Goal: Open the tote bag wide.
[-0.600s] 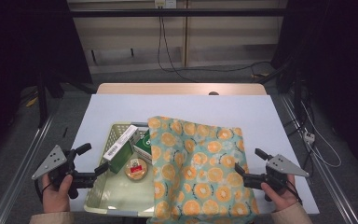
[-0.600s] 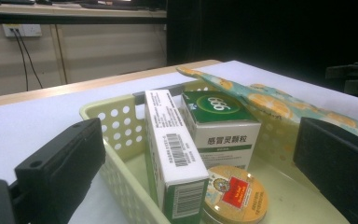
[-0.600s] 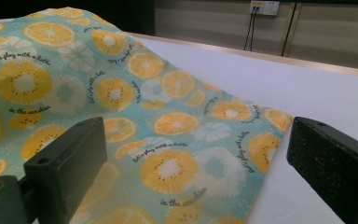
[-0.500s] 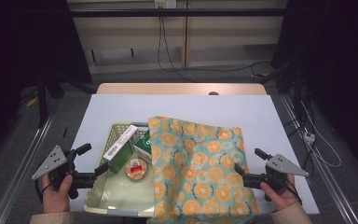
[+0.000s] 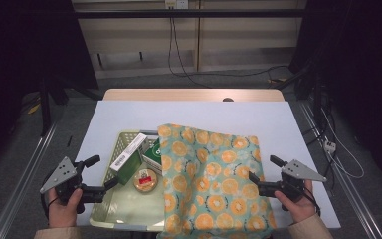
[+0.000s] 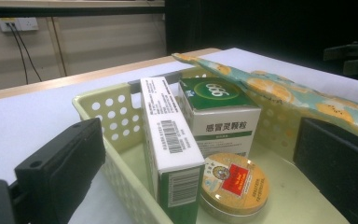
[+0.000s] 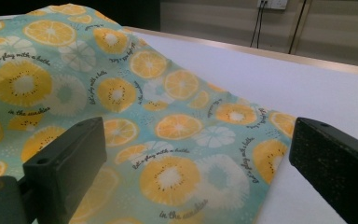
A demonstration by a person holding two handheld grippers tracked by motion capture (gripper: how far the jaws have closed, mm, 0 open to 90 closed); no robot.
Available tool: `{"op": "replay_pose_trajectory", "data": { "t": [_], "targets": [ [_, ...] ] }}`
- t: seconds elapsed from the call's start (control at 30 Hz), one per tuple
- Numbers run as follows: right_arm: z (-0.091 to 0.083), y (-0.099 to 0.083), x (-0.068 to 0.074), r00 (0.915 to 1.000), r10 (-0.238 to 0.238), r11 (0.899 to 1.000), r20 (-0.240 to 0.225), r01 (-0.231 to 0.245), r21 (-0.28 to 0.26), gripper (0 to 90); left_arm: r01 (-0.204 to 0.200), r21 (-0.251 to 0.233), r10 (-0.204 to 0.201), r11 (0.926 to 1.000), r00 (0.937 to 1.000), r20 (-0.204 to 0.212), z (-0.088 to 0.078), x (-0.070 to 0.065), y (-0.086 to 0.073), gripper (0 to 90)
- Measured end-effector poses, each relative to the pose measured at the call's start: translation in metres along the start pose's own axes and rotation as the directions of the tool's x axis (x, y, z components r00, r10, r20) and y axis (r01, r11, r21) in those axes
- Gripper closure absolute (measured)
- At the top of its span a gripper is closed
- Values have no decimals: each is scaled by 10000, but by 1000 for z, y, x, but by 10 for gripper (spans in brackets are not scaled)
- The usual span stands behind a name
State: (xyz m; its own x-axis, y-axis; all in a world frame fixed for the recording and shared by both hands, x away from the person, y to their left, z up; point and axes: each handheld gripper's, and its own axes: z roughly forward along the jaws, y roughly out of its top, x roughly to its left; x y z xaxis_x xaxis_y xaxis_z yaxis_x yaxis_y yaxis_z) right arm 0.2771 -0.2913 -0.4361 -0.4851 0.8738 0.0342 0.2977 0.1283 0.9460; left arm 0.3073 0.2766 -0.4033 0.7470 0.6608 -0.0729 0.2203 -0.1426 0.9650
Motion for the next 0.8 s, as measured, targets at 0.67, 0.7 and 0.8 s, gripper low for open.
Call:
{"op": "replay_pose_trajectory", "data": {
  "t": [0.67,0.7,0.8],
  "targets": [
    [64,26,-23,9996,262,9954,125,-273,919,49,-11,-6,11,10000,10000,17,-4,2,-5,18],
    [64,26,-23,9996,262,9954,125,-273,919,49,33,-17,-33,10000,10000,23,-4,2,-5,18],
    [75,28,-28,9986,462,9938,270,-487,996,47,-69,-5,69,10000,9999,113,-3,3,-5,17]
  ]
}}
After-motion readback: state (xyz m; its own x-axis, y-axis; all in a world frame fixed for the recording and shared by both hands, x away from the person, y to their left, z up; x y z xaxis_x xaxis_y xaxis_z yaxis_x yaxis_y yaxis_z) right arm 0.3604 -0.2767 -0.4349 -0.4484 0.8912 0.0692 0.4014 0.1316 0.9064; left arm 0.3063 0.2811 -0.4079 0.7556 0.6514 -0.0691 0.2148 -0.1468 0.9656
